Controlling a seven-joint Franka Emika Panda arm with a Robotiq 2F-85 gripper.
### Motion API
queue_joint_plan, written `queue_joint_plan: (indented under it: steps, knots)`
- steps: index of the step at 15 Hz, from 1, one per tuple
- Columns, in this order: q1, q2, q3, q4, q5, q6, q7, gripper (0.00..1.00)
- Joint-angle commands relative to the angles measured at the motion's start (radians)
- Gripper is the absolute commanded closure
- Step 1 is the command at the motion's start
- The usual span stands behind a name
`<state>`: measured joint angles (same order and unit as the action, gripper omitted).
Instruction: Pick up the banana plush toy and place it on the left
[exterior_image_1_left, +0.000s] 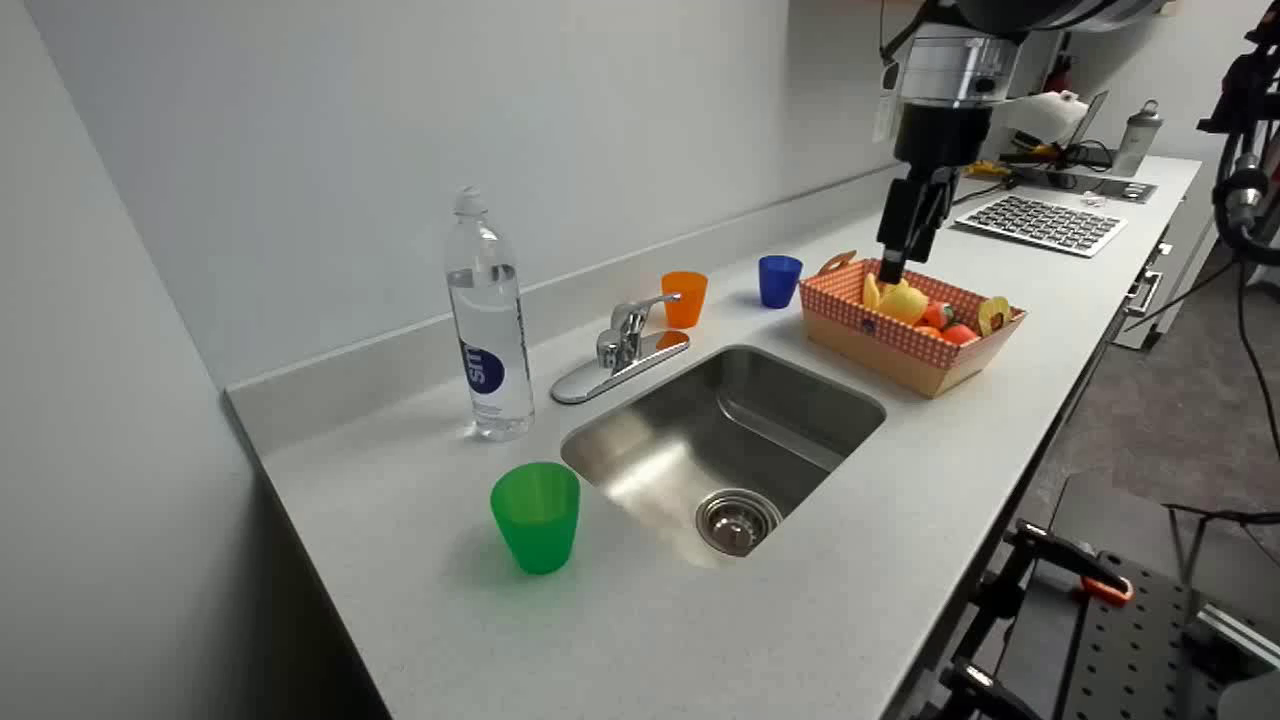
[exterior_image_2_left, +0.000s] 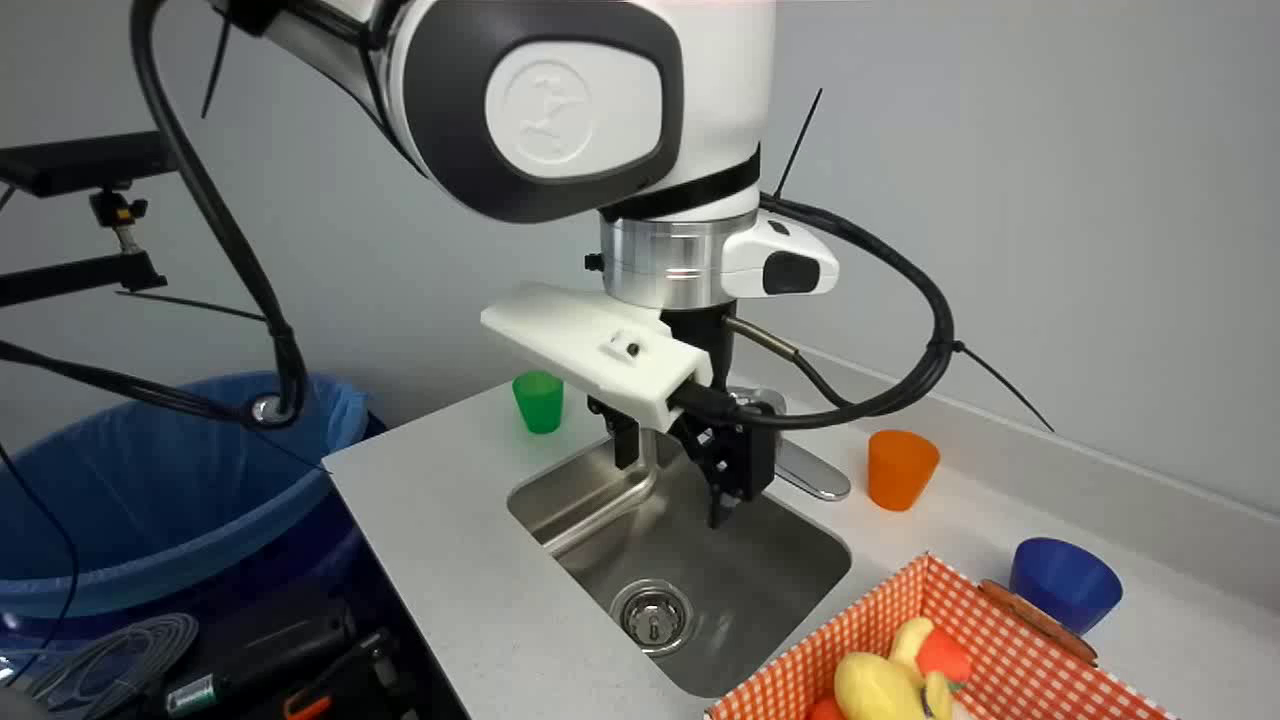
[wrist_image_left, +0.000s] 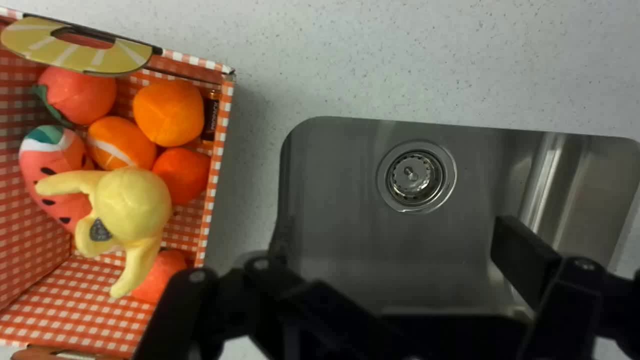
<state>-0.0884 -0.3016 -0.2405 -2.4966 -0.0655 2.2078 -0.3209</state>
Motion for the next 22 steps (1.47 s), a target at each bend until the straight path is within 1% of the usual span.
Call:
queue_joint_plan:
  steps: [1,15,22]
  knots:
    - [-0.015,0.002,0.015,0.001,0.006,-0.001,-0.004,0.0]
    - [-0.021,0.014,0.012,0.014,0.004,-0.002,0.003,0.0]
    - [-0.055,0.061,-0.006,0.057,0.002,0.005,0.011,0.0]
